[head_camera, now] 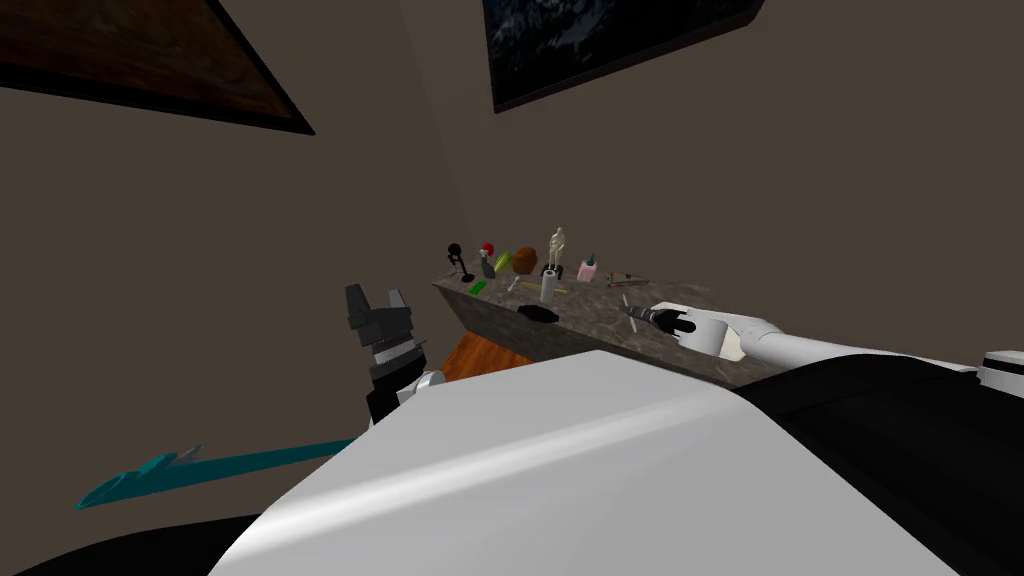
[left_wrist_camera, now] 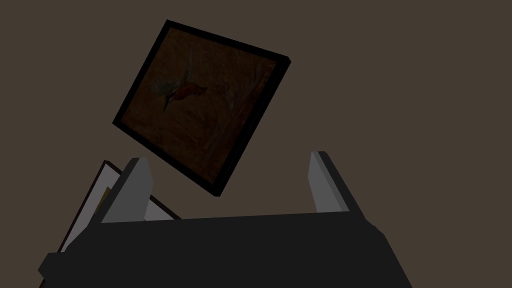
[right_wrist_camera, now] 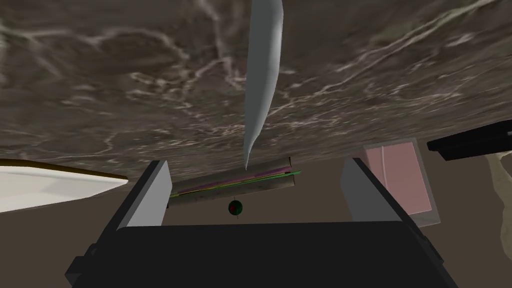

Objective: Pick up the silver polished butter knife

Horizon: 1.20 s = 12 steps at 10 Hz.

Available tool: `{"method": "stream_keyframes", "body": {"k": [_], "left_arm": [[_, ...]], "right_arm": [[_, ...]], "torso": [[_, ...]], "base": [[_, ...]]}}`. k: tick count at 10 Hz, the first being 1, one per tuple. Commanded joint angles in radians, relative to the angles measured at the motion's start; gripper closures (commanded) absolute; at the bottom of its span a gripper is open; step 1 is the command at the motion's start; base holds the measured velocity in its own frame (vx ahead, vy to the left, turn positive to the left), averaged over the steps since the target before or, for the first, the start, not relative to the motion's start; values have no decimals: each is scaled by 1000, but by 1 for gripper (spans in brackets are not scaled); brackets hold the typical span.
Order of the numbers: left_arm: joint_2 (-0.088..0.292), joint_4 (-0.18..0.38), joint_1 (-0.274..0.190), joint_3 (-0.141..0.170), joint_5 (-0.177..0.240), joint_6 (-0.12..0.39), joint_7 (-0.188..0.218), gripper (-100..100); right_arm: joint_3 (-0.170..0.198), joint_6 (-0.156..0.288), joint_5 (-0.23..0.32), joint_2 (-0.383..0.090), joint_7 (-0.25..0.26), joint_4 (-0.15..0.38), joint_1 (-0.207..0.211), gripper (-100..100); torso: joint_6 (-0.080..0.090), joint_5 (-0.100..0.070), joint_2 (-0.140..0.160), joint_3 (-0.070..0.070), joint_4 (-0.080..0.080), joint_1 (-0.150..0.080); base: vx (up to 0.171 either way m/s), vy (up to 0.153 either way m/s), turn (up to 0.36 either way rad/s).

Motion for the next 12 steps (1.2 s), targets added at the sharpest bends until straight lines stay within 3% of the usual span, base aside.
{"method": "stream_keyframes", "body": {"k": [1, 3, 4, 5, 6, 7, 9, 10, 11, 12], "left_arm": [[0, 0, 0, 0, 0, 0, 0, 0], [0, 0, 0, 0, 0, 0, 0, 0], [0, 0, 0, 0, 0, 0, 0, 0], [0, 0, 0, 0, 0, 0, 0, 0], [0, 0, 0, 0, 0, 0, 0, 0], [0, 0, 0, 0, 0, 0, 0, 0], [0, 0, 0, 0, 0, 0, 0, 0], [0, 0, 0, 0, 0, 0, 0, 0], [0, 0, 0, 0, 0, 0, 0, 0], [0, 0, 0, 0, 0, 0, 0, 0]], "right_arm": [[33, 6, -10, -14, 1, 26, -21, -100], [86, 34, -25, -53, 2, 64, -12, -100], [97, 39, -28, -59, 2, 71, -9, -100], [81, 26, -24, -55, 1, 67, -3, -100], [83, 27, -25, -57, 0, 67, -2, 0], [58, -23, 5, -26, -11, 117, 2, -100], [58, -44, 5, -26, -11, 167, 2, -100], [32, -93, 36, 5, -21, 211, 7, -100], [32, -115, 36, 5, -21, 245, 7, -100], [32, -115, 36, 5, -21, 268, 7, -100]], "torso": [[0, 0, 0, 0, 0, 0], [0, 0, 1, 0, 0, -1], [0, 0, 0, 0, 0, 0], [0, 0, 0, 0, 0, 0], [0, 0, 2, 1, 0, -2], [1, -1, 4, 2, 1, -3], [1, 0, 3, 2, 1, -2], [1, -1, 4, 2, 1, -3], [0, -1, 4, 2, 1, -2], [1, 0, 4, 2, 1, -2]], "base": [[61, 52, 45], [58, 61, 105], [60, 70, 71], [25, 27, 1], [5, 5, 0], [16, 33, 210], [8, 27, 55], [2, 39, 139], [7, 36, 138], [8, 13, 7]]}}
